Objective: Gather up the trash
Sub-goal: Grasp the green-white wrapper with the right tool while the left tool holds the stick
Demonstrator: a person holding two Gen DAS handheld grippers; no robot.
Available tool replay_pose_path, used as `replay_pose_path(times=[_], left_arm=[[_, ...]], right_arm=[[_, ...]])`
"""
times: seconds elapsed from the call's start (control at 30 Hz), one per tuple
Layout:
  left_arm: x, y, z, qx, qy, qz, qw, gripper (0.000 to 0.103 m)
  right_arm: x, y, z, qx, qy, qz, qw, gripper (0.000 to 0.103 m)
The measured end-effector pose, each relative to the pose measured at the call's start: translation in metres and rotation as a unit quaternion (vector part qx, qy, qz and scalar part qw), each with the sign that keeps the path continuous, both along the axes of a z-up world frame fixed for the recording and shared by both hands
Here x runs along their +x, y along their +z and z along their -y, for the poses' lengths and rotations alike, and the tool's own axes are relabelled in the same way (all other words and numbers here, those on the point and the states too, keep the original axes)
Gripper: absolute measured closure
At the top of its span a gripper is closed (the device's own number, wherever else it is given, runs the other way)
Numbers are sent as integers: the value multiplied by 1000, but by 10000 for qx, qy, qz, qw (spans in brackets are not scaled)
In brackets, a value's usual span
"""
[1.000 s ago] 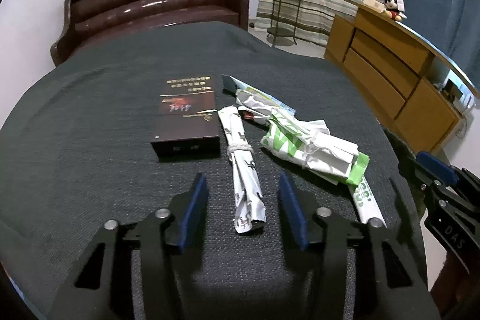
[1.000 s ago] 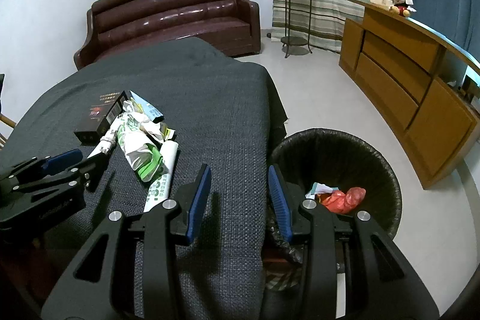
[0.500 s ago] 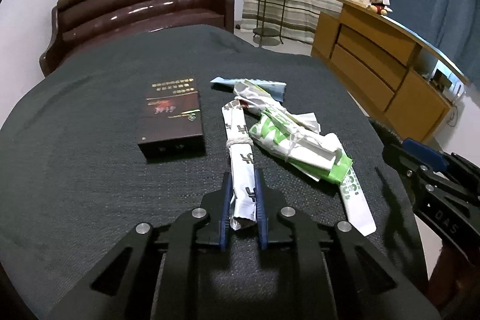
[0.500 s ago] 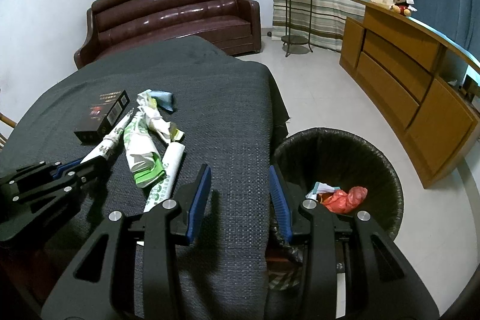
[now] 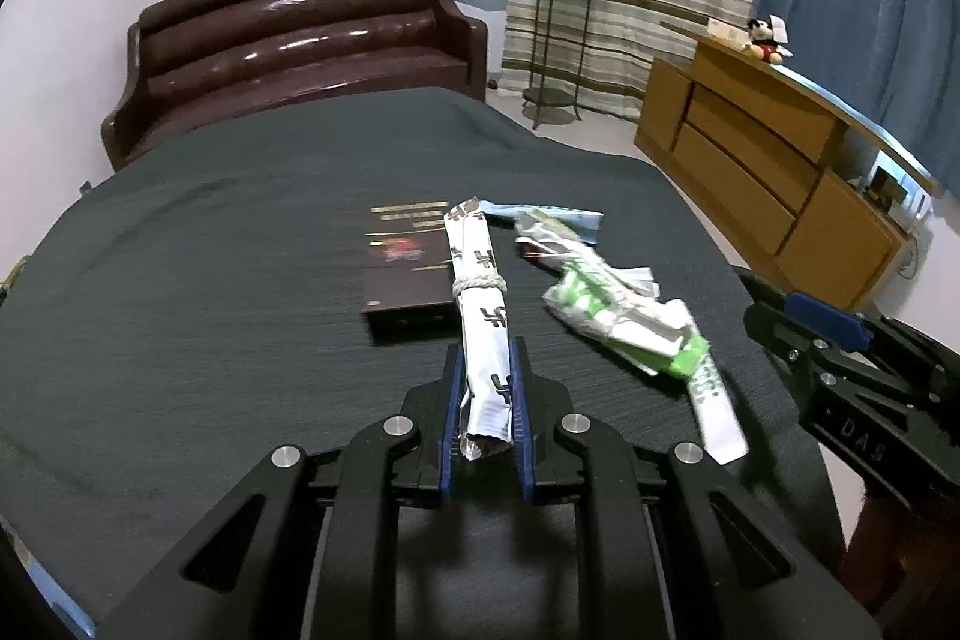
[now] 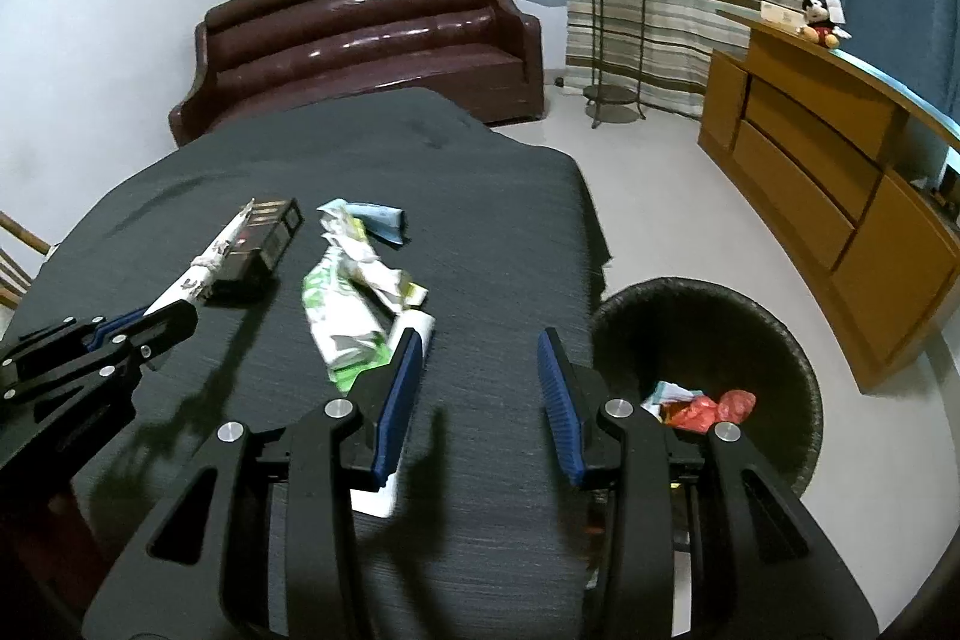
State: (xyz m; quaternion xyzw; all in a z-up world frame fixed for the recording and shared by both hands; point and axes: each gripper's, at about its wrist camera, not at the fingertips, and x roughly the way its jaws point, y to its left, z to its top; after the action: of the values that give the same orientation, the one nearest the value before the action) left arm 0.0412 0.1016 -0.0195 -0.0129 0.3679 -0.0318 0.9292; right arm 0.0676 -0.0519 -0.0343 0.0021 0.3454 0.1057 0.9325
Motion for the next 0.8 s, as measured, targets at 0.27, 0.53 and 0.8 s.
replay_pose_path(times=[0.27, 0.53, 0.8], left_arm=[[-5, 5, -35, 47, 442, 48, 9990, 87], [-4, -2, -60, 9, 749, -20, 9972, 87], [-4, -10, -74, -90, 880, -79, 9960, 87]], right_arm=[[1, 2, -28, -29, 353, 8, 9994, 55], [9, -3, -52, -116, 626, -215, 9977, 55], [10, -11, -73, -240, 820, -456, 9953, 55]])
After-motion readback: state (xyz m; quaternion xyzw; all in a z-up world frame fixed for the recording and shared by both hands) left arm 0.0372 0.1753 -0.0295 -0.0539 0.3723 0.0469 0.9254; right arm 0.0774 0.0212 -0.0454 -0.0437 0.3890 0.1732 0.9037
